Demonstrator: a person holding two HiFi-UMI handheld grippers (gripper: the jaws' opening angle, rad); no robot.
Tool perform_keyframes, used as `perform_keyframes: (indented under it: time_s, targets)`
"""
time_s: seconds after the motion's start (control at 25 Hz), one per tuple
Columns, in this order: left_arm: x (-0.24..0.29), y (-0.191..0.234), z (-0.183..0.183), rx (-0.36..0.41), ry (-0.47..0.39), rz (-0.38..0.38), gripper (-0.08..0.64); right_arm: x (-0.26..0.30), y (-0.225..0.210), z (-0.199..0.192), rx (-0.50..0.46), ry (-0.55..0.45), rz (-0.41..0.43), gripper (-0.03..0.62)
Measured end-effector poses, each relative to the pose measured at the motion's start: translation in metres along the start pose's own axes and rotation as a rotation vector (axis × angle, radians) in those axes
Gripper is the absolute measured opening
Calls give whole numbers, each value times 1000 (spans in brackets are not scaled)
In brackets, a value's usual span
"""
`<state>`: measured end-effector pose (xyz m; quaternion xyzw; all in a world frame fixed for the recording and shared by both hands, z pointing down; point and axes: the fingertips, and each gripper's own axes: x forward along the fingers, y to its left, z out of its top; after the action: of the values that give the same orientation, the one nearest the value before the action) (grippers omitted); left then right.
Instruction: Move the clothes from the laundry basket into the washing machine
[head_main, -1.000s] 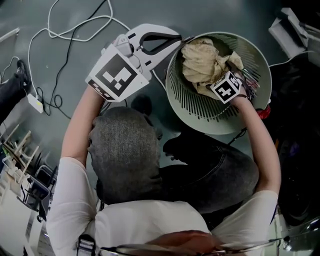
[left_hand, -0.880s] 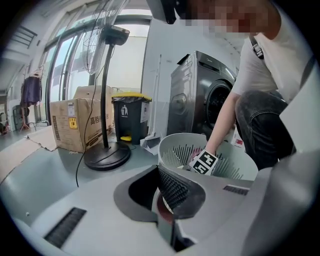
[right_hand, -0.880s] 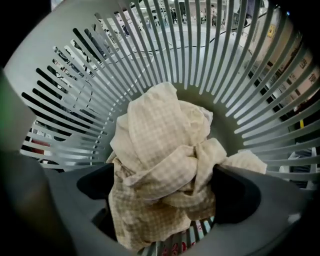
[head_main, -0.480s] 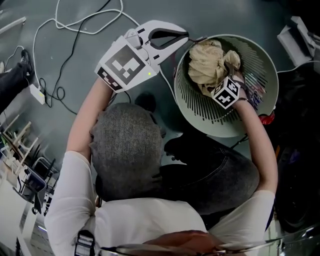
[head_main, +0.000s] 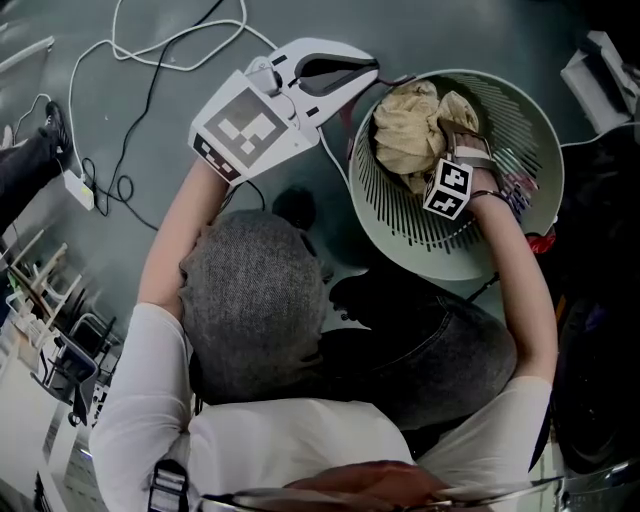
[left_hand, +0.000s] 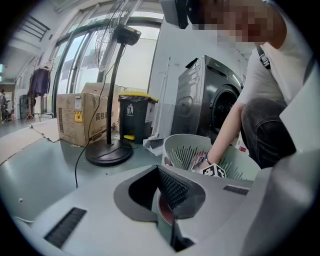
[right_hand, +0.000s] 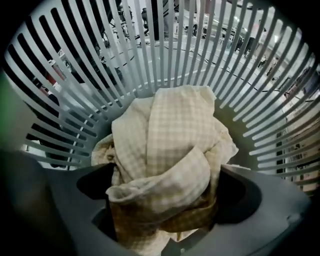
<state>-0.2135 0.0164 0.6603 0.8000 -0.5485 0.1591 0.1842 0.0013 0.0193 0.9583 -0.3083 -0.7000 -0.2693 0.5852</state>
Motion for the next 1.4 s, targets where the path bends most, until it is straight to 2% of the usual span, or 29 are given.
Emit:
perform_keyframes:
  time_s: [0.44, 0.84, 0.96, 1.12, 1.24, 1.4]
  targets:
    - [8, -3, -9, -4, 8, -5, 6, 21, -8, 8, -11, -10, 19, 606]
    - [8, -7, -15, -14, 26, -17, 6, 31, -13, 9, -33, 35, -10, 588]
    - [5, -7, -9, -31, 10, -10, 6, 27, -12, 10, -42, 42, -3, 519]
    - [-2, -4, -1, -51, 0, 8, 6, 17, -6, 8, -71, 73, 37, 298]
    - [3, -6, 8, -70, -15, 0, 6, 7, 11, 0, -66, 83, 83, 244]
    - [12, -5, 21, -61, -40, -11, 6, -12, 7, 1, 13, 56, 96, 230]
